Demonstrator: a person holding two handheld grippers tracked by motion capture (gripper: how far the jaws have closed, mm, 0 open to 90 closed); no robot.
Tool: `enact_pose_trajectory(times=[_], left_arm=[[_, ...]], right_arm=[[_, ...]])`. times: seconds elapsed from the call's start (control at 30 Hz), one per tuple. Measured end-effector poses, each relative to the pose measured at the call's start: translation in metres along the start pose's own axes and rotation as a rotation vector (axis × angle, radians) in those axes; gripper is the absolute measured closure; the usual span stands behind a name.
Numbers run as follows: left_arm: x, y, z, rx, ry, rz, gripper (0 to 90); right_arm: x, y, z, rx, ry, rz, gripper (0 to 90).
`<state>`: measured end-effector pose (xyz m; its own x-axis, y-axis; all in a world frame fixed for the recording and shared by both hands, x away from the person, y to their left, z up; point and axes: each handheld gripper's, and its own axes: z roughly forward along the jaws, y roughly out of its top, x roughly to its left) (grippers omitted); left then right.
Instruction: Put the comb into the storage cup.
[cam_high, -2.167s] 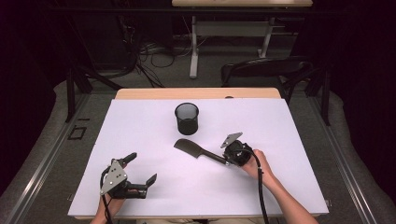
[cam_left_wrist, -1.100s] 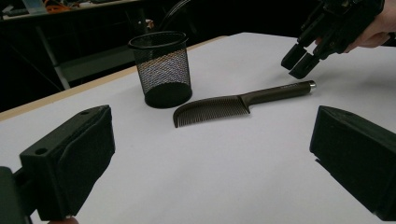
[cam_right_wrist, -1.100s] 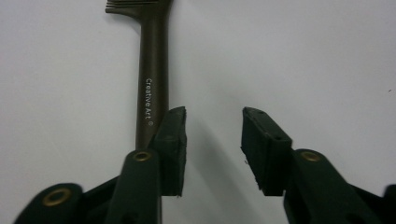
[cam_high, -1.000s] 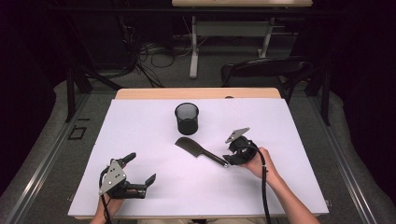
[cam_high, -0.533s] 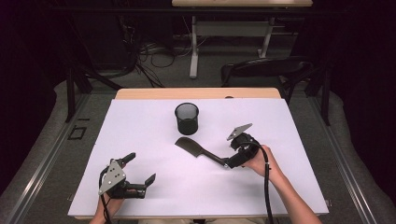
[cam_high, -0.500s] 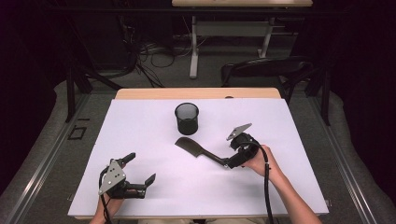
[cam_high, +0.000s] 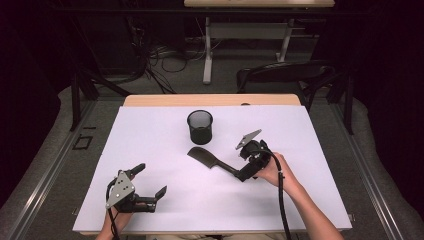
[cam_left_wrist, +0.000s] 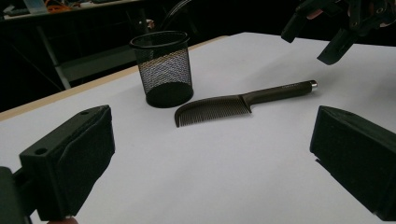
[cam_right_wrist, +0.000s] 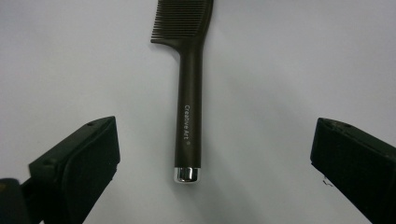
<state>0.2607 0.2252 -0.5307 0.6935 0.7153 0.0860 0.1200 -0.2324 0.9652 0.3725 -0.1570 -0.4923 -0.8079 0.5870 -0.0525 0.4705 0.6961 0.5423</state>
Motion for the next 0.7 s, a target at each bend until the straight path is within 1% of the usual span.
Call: enact_pose_trajectory(times=[0.03,0.07,0.27,0.37,0.5,0.57,0.7], left_arm=[[0.000,0.000,0.000,-0.003,0.003,0.002,0.0],[-0.001,0.000,0.000,-0.004,0.006,0.002,0.0],[-0.002,0.000,0.001,0.000,0.003,0.010,0.0],[-0.001,0.000,0.001,0.003,0.003,0.011,0.0],[-0.002,0.000,0.000,0.001,0.005,0.012,0.0],[-0.002,0.000,0.000,0.007,0.008,0.018,0.0],[-0.002,0.000,0.000,0.007,0.005,0.018,0.0]], right_arm=[[-0.001,0.001,0.001,-0.001,0.000,-0.015,0.3],[0.001,0.002,0.000,0.003,-0.002,-0.007,0.2],[0.002,0.010,-0.001,0.016,0.002,-0.021,0.0],[0.005,0.015,0.001,0.036,0.009,-0.047,0.0],[0.006,0.020,0.004,0.051,0.012,-0.060,0.0],[0.006,0.022,0.005,0.051,0.014,-0.058,0.0],[0.004,0.026,0.011,0.070,0.025,-0.051,0.0]])
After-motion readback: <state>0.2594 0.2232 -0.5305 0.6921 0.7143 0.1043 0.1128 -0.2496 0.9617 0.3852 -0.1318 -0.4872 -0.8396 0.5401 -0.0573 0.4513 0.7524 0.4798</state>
